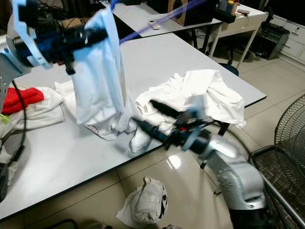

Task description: Hang hanger

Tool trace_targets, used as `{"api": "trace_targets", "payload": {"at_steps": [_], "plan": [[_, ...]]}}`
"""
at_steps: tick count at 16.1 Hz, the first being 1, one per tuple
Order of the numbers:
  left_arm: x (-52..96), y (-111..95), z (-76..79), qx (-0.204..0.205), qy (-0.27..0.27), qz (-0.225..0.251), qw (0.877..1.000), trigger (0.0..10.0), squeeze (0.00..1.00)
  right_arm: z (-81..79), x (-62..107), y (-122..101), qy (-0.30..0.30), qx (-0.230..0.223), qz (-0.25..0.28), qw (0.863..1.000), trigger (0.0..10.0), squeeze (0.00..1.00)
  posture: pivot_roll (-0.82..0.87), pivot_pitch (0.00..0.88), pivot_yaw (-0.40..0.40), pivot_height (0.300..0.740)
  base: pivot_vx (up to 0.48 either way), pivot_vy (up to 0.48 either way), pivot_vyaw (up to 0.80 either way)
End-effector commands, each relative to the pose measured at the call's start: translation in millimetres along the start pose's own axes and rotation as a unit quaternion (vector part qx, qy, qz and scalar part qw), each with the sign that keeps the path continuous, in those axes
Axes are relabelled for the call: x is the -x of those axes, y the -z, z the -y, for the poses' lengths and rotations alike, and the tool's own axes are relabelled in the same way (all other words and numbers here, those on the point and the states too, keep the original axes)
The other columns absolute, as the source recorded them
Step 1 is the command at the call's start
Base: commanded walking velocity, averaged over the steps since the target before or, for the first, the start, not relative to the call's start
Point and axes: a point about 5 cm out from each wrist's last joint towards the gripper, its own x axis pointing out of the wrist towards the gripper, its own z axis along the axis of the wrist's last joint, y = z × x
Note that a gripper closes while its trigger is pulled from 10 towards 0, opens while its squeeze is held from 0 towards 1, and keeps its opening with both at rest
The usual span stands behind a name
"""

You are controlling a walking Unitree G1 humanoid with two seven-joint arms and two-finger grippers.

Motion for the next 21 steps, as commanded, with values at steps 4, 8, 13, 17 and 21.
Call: {"api": "trace_targets", "payload": {"at_steps": [4,8,13,17,21], "plan": [[-1.7,-0.4,10.0,0.012,0.011,0.009,1.000,0.0,0.00,1.0,14.0,-9.4,-0.013,0.000,0.014,1.000,10.0,0.00,-0.11,0.007,0.006,0.740,0.000,0.000,0.00],[-7.0,5.4,21.3,0.024,0.037,-0.004,0.999,0.0,0.00,6.3,-1.6,-26.6,-0.028,0.011,0.054,0.998,10.0,0.00,-0.10,0.003,0.005,0.740,0.000,0.000,0.00],[-17.8,7.9,29.3,0.020,0.048,-0.010,0.999,0.0,0.00,4.0,-20.0,-30.9,-0.088,0.015,0.048,0.995,10.0,0.00,-0.10,0.000,0.001,0.740,0.000,0.000,0.00],[-21.5,7.4,34.0,0.016,0.059,-0.013,0.998,0.0,0.00,4.1,-25.7,-32.7,-0.105,0.011,0.053,0.993,10.0,0.00,-0.09,0.000,0.001,0.740,0.000,0.000,0.00],[-22.7,7.9,36.0,0.011,0.064,-0.022,0.998,0.0,0.00,8.1,-30.7,-35.8,-0.107,0.014,0.062,0.992,10.0,0.00,-0.09,0.000,0.003,0.740,0.000,0.000,0.00]]}}
